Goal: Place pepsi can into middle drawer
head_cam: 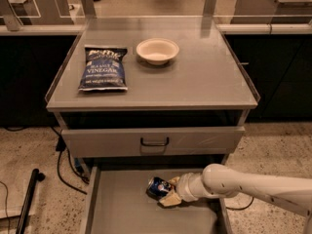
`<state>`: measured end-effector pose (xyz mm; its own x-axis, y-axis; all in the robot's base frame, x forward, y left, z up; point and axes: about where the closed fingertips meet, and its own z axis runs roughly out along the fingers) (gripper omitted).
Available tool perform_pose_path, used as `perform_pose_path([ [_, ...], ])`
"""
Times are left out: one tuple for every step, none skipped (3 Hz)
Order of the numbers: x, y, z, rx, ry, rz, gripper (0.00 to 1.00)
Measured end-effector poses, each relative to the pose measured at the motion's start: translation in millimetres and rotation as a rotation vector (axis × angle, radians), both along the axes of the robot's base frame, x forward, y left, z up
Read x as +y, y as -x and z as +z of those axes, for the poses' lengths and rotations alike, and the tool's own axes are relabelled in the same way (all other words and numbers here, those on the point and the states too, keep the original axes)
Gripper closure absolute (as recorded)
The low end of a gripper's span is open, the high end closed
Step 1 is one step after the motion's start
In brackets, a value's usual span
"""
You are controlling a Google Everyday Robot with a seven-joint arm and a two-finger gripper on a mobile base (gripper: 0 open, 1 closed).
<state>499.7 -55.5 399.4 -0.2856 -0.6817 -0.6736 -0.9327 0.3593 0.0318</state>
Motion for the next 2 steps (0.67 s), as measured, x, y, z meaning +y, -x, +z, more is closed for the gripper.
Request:
perform_pose_path([
  [-2.1,-1.4,-13.3,-0.003,-0.008,-0.012,1.0],
  [-3.6,-1.9,-23.9,0.003,-0.016,-0.03,0.82],
])
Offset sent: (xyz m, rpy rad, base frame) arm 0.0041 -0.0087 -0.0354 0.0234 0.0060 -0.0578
